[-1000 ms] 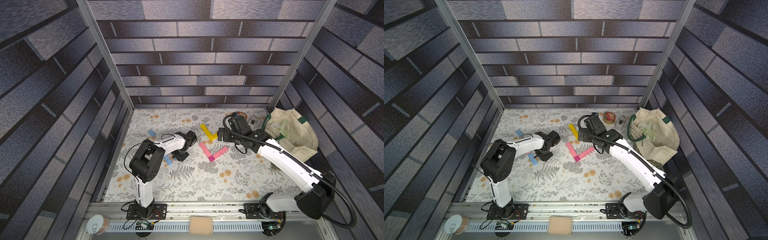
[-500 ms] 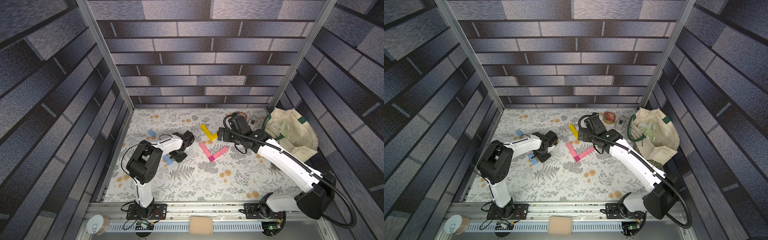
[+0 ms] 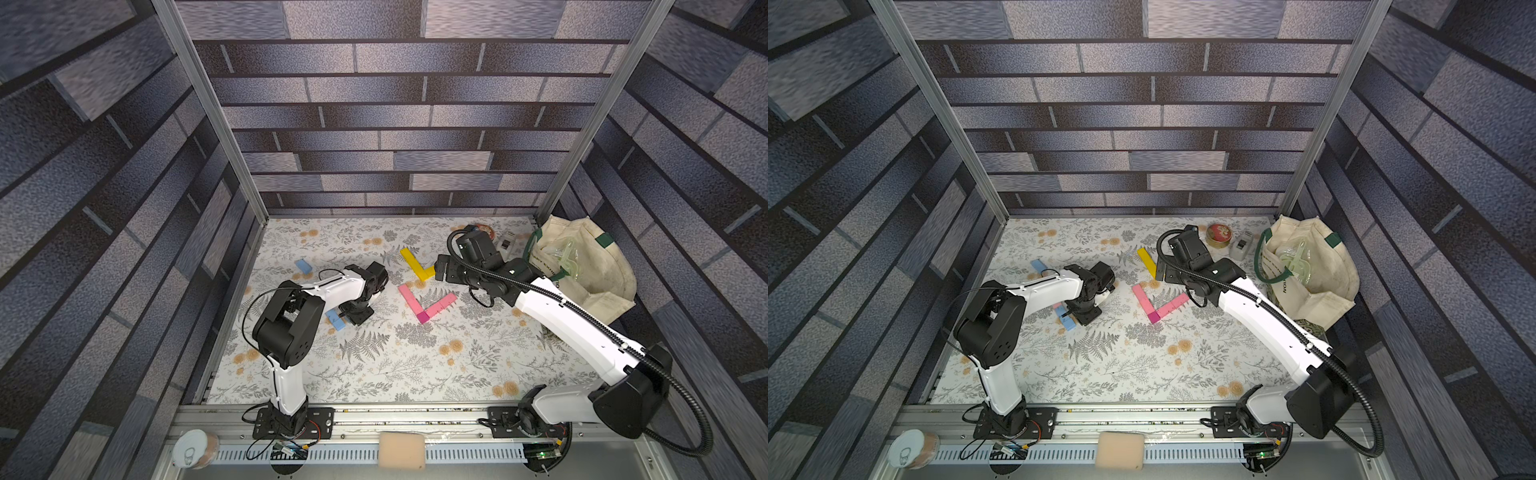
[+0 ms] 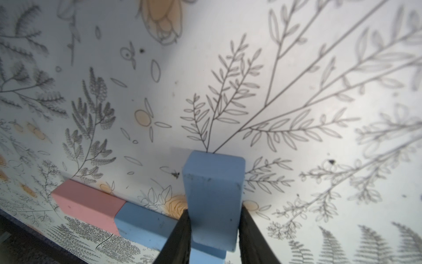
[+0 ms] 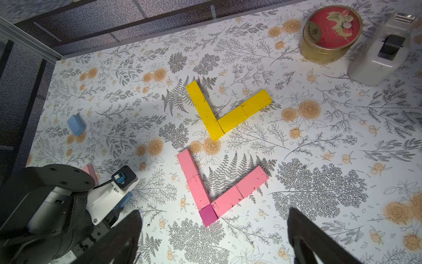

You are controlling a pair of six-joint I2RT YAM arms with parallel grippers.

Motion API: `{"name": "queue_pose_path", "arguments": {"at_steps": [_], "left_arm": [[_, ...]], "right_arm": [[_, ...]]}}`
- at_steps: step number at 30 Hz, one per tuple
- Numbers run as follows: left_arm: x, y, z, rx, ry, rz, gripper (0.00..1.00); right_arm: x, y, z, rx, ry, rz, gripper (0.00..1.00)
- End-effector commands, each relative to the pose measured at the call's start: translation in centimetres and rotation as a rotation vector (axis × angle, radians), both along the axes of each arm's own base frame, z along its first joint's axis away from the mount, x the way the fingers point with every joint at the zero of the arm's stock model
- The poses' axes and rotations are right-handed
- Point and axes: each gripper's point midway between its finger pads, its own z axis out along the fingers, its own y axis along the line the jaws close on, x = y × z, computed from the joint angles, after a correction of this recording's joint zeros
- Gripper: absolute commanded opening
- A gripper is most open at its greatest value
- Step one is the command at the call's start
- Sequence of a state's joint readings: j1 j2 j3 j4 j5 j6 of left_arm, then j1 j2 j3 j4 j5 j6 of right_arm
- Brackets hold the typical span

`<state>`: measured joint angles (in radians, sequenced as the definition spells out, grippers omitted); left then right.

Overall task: Assemble the letter v with building blocks
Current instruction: Assemble the building block at the center of the board.

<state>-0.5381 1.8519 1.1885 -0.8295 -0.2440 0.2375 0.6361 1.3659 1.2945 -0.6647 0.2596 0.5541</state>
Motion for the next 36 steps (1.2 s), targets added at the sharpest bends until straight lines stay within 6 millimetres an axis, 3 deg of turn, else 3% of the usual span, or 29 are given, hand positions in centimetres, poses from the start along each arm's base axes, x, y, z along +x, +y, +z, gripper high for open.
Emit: {"name": "queue_pose_path", "arguments": {"at_steps": [1, 21, 27, 29, 32, 36], "left_arm": [[-1.4, 1.5, 0.2, 0.035, 0.046, -0.018, 0.36], [-0.4, 1.7, 0.1, 0.059, 0.011, -0.048, 0.40], [0.8, 0.4, 1.6, 0.015, -0.048, -0.040, 0.44], [1.1, -0.9, 2.7, -0.027, -0.080, -0.051, 0.48], [1.6, -2.2, 4.4, -0.047, -0.125, -0.050, 0.62], [3.9, -2.6, 8.4, -0.071, -0.274, 0.017, 0.92]], "right_arm": [[0.3, 0.0, 0.6, 0.018, -0.009, -0.013, 1.00], [0.5, 0.6, 0.8, 0.045, -0.007, -0.003, 1.00], [0.5, 0.6, 0.6, 0.044, -0.003, -0.005, 1.00], [0.5, 0.6, 0.4, 0.042, -0.001, -0.005, 1.00], [0.6, 0.7, 0.5, 0.045, -0.003, -0.005, 1.00], [0.7, 0.6, 0.7, 0.039, -0.008, -0.005, 1.00]]}}
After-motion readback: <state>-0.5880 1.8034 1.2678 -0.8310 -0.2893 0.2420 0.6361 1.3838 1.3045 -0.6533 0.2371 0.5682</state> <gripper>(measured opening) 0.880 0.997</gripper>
